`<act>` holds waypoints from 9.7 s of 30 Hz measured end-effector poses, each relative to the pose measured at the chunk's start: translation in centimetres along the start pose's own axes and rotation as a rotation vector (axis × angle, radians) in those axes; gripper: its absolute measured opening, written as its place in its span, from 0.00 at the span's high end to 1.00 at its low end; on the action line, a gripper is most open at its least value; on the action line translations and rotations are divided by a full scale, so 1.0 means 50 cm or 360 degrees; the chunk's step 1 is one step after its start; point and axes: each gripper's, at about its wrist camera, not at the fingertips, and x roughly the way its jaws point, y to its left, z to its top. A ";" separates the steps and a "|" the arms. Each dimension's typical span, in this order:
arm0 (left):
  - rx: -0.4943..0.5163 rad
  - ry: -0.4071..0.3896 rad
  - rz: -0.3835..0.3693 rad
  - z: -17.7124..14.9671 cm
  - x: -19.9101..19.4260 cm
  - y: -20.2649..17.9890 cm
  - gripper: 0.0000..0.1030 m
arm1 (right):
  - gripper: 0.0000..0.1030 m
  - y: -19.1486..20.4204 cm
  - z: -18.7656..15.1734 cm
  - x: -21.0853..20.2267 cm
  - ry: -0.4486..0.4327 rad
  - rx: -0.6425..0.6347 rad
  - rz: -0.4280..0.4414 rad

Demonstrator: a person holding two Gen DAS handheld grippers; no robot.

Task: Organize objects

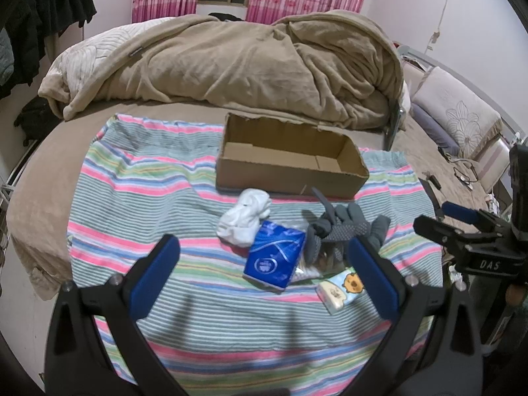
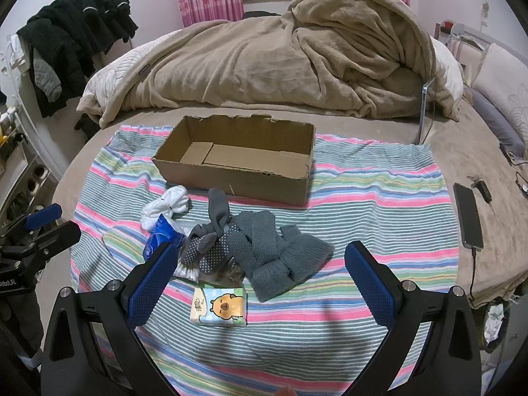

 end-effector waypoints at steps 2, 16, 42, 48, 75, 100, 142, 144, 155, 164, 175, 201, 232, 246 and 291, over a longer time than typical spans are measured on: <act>0.0001 0.0000 0.0001 0.000 0.000 -0.001 0.01 | 0.00 0.001 -0.001 0.000 -0.0001 0.0000 0.0000; -0.0003 0.0004 -0.0005 0.000 0.003 0.000 0.01 | 0.00 0.000 0.001 0.006 0.0002 0.0004 -0.0003; -0.0015 0.0125 0.0019 0.027 0.129 0.031 0.01 | 0.00 -0.032 0.015 0.104 0.0137 0.0036 -0.0006; -0.0017 0.0180 0.0017 0.030 0.186 0.042 0.01 | 0.00 -0.055 0.012 0.152 0.0203 0.0064 -0.0034; -0.0020 0.0357 -0.0042 0.017 0.350 0.070 0.46 | 0.58 -0.115 -0.030 0.257 0.0406 0.0174 0.0135; 0.0030 0.0064 -0.0189 0.092 0.182 0.034 0.65 | 0.73 -0.101 0.080 0.116 0.0019 0.0026 0.0153; 0.0063 0.0186 -0.0031 0.196 0.428 0.040 0.57 | 0.69 -0.104 0.242 0.389 0.0053 -0.0153 0.0138; 0.0057 0.0179 -0.0022 0.196 0.420 0.042 0.57 | 0.61 -0.107 0.244 0.380 0.0035 -0.0140 0.0128; 0.0053 0.0098 -0.0042 0.192 0.323 0.030 0.56 | 0.37 -0.092 0.232 0.275 -0.0062 -0.0118 0.0144; 0.0050 0.0054 -0.0022 0.160 0.232 0.019 0.55 | 0.23 -0.063 0.196 0.188 -0.0109 -0.0128 0.0154; 0.0060 0.0003 -0.0044 0.105 0.137 0.005 0.30 | 0.18 -0.039 0.130 0.125 -0.0092 -0.0081 0.0200; -0.0020 0.0176 -0.0075 -0.030 0.163 0.009 0.30 | 0.18 -0.008 0.007 0.166 0.0125 -0.0051 0.0287; -0.0033 0.0341 -0.0143 -0.072 0.288 0.032 0.31 | 0.20 0.008 0.007 0.329 0.0326 -0.0043 0.0386; 0.0018 0.0289 -0.0160 -0.061 0.254 0.015 0.51 | 0.87 0.015 0.016 0.304 0.0246 -0.0093 0.0450; 0.0085 -0.0034 -0.0071 0.133 0.218 0.039 0.51 | 0.88 -0.028 0.176 0.233 -0.0088 -0.0074 0.0377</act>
